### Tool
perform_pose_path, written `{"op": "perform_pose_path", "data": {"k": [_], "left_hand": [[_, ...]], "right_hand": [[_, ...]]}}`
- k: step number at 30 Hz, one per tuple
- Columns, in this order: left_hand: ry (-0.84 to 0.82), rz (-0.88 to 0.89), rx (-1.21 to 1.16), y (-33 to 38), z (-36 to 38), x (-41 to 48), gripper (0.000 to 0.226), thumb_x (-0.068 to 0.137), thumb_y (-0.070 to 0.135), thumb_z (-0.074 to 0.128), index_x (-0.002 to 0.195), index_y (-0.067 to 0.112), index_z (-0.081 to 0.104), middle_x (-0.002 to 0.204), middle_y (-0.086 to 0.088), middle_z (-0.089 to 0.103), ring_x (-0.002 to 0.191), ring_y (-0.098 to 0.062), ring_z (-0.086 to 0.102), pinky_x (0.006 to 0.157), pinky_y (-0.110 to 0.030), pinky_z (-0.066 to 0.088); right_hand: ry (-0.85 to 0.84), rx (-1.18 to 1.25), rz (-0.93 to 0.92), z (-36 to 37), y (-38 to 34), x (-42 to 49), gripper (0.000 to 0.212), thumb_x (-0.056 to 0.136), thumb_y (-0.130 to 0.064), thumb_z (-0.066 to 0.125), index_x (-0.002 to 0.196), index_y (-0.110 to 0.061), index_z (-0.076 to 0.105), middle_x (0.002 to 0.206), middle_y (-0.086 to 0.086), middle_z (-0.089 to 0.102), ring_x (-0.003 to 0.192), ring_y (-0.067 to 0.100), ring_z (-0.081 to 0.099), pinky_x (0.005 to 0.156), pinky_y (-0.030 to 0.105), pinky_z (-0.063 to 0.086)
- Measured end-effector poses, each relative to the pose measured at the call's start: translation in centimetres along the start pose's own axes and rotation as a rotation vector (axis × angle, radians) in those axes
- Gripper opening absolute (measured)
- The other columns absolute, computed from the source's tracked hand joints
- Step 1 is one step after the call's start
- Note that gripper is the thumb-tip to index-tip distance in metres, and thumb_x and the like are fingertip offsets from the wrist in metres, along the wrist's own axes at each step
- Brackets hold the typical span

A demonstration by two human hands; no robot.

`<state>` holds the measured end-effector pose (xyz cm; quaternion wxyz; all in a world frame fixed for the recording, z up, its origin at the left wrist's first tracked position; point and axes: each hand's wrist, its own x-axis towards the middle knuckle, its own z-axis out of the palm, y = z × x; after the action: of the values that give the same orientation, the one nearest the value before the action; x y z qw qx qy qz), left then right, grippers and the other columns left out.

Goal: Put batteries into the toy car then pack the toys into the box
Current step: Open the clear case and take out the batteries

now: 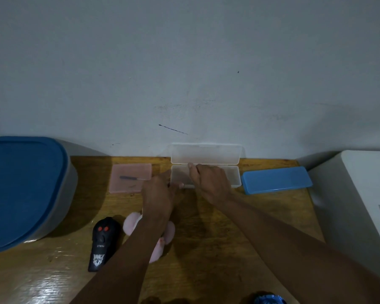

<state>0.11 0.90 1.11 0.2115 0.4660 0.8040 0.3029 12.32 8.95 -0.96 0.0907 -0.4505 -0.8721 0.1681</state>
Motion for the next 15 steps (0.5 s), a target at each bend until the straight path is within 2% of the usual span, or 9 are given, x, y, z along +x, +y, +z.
{"op": "perform_pose_path", "data": {"k": [2, 4, 7, 11, 15], "left_hand": [[-0.016, -0.01, 0.009, 0.2, -0.2, -0.1, 0.036, 0.085, 0.023, 0.07, 0.119, 0.013, 0.066, 0.091, -0.011, 0.075, 0.075, -0.025, 0.067, 0.068, -0.033, 0.055], [-0.034, -0.025, 0.004, 0.2, -0.3, -0.1, 0.036, 0.086, 0.024, 0.069, 0.12, 0.014, 0.065, 0.094, -0.01, 0.075, 0.078, -0.024, 0.068, 0.07, -0.033, 0.055], [-0.041, -0.026, 0.039, 0.2, -0.3, -0.2, 0.029, 0.088, 0.022, 0.066, 0.117, 0.015, 0.067, 0.095, -0.011, 0.075, 0.078, -0.024, 0.068, 0.069, -0.032, 0.055], [-0.023, -0.03, 0.018, 0.5, -0.3, -0.4, 0.029, 0.089, 0.019, 0.066, 0.116, 0.01, 0.067, 0.102, -0.013, 0.073, 0.085, -0.026, 0.068, 0.071, -0.025, 0.047], [-0.023, -0.033, -0.013, 0.8, -0.4, -0.5, 0.037, 0.087, 0.022, 0.068, 0.121, 0.008, 0.064, 0.11, -0.016, 0.071, 0.094, -0.027, 0.068, 0.078, -0.028, 0.049]], "right_hand": [[0.022, 0.063, 0.054, -0.5, 0.1, 0.0, 0.052, 0.1, -0.04, 0.025, 0.09, -0.006, 0.062, 0.078, 0.016, 0.067, 0.071, 0.033, 0.063, 0.067, 0.038, 0.05], [0.134, 0.158, 0.103, -1.0, -0.2, -0.3, 0.058, 0.095, -0.049, 0.028, 0.075, -0.008, 0.063, 0.069, 0.012, 0.069, 0.063, 0.028, 0.064, 0.06, 0.039, 0.052], [0.223, 0.017, 0.016, -1.9, -0.4, -1.9, 0.054, 0.093, -0.053, 0.035, 0.073, -0.012, 0.063, 0.07, 0.007, 0.071, 0.065, 0.024, 0.067, 0.055, 0.036, 0.055], [-0.051, -0.116, -0.041, -2.3, 0.0, -6.3, 0.045, 0.095, -0.058, 0.034, 0.093, -0.02, 0.059, 0.093, 0.001, 0.07, 0.084, 0.021, 0.065, 0.072, 0.034, 0.053], [-0.096, -0.171, -0.21, 0.0, 1.3, -8.6, 0.041, 0.095, -0.055, 0.037, 0.096, -0.021, 0.061, 0.09, 0.001, 0.068, 0.079, 0.018, 0.064, 0.066, 0.031, 0.05]]}}
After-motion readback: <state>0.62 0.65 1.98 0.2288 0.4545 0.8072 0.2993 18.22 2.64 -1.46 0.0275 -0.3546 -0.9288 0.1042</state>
